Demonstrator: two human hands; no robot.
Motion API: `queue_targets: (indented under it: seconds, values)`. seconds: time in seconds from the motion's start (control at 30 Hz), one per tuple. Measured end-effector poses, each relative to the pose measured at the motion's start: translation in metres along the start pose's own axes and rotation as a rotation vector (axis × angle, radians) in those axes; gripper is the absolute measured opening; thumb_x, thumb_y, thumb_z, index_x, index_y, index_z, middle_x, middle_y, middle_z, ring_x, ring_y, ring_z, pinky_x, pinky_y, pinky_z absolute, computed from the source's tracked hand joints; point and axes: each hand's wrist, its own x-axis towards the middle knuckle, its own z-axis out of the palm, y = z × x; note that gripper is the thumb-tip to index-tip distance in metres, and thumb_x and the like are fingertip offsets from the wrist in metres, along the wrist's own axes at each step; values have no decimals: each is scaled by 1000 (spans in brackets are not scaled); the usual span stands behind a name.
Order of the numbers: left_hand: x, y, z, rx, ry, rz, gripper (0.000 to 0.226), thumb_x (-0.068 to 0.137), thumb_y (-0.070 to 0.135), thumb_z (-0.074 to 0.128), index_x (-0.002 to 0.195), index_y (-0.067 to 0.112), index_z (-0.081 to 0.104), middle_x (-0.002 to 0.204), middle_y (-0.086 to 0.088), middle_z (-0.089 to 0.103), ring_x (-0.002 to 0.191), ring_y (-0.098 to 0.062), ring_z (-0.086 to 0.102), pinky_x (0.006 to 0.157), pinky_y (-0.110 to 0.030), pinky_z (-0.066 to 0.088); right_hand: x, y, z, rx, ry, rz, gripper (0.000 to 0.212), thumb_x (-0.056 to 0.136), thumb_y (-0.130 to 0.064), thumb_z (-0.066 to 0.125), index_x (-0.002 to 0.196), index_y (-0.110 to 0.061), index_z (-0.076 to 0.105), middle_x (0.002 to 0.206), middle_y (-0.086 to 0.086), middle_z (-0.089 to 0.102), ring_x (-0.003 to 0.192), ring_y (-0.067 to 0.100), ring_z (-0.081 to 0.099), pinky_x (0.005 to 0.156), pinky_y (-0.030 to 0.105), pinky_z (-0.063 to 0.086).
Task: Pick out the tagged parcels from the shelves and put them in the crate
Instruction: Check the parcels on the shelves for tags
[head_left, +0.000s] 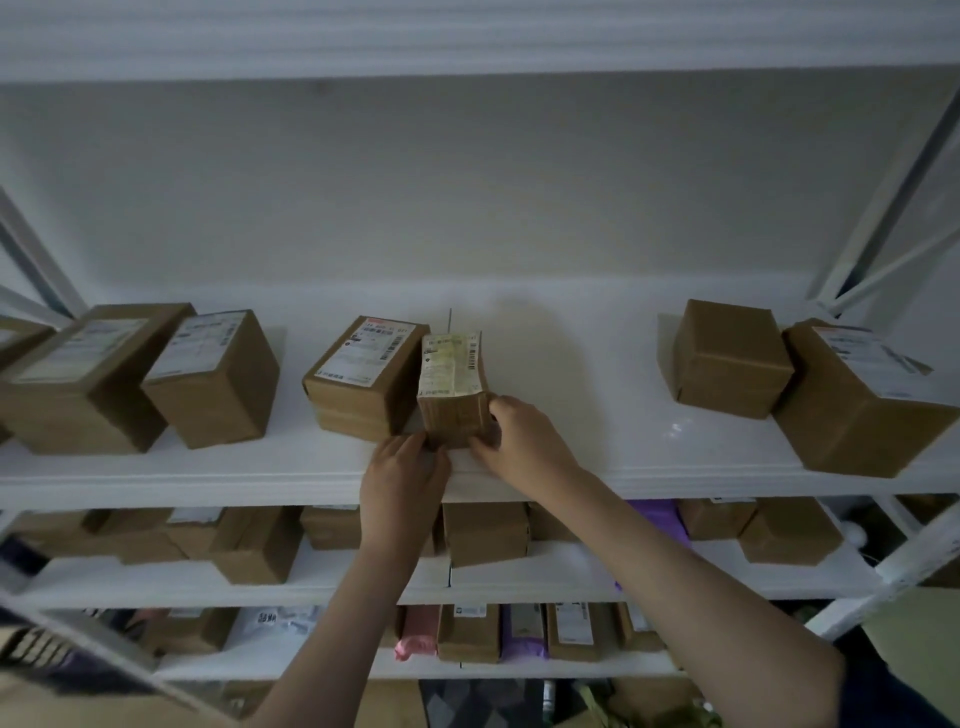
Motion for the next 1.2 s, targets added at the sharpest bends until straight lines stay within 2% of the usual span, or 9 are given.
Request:
queue_targets:
  seconds: [0.17,0.27,0.37,0.43,0.53,0.73,0.93,1.07,1.2]
  values:
    - [-7,-14,-15,21,18,48,2,88,11,72,88,12,73,87,2,69,84,-17,60,69,-27,50,1,-7,2,-21,-25,-14,32,92,-32,68,117,-14,63,102,1,64,90,17,63,74,28,52]
    - [-17,-11,-17,34,28,112,8,83,8,75,88,14,74,92,2,71,90,-20,63,76,-29,51,-10,-2,-7,-4,-19,-31,47,93,-33,68,136,-18,57,116,2,66,103,18,65,86,33,56]
    - [-24,4,-11,32,38,213,11,81,5,76,89,12,74,92,-1,72,88,-23,64,73,-34,54,-31,14,-21,-37,-3,13,61,96,-35,66,150,-15,45,132,4,62,116,21,60,98,35,52]
    - [-28,21,-1,35,-2,270,13,80,5,76,91,11,74,94,-1,72,90,-22,63,74,-35,54,-47,33,-32,-62,9,46,59,96,-36,66,147,-12,49,130,6,62,115,23,60,98,36,50]
    - [-34,50,19,54,-84,303,18,80,9,77,98,13,75,104,-1,73,100,-22,64,85,-39,55,-71,63,-54,-102,41,84,47,93,-35,67,132,-9,60,122,8,64,111,26,60,95,38,49]
    - [-31,116,55,45,-199,278,25,85,18,73,110,16,74,114,0,71,108,-25,63,91,-38,50,-122,127,-114,-79,232,203,53,96,-27,66,143,-8,51,133,11,61,123,27,56,103,33,44]
    - [-13,189,96,-42,-283,210,37,94,27,66,129,16,64,130,-2,64,119,-25,57,96,-35,47,-149,166,-141,-4,321,320,79,98,-31,63,159,-10,16,160,9,28,145,21,32,109,19,21]
    - [20,224,131,-25,-366,119,54,94,35,64,143,16,50,144,-5,53,130,-27,49,104,-40,43,-134,188,-145,13,300,396,92,96,-35,64,160,-3,7,162,14,24,147,27,30,118,31,29]
    - [50,237,162,14,-463,48,70,93,41,64,151,14,37,149,-8,47,133,-30,47,106,-43,43,-108,202,-149,54,217,502,101,93,-36,68,161,-3,0,162,14,25,144,28,37,113,35,36]
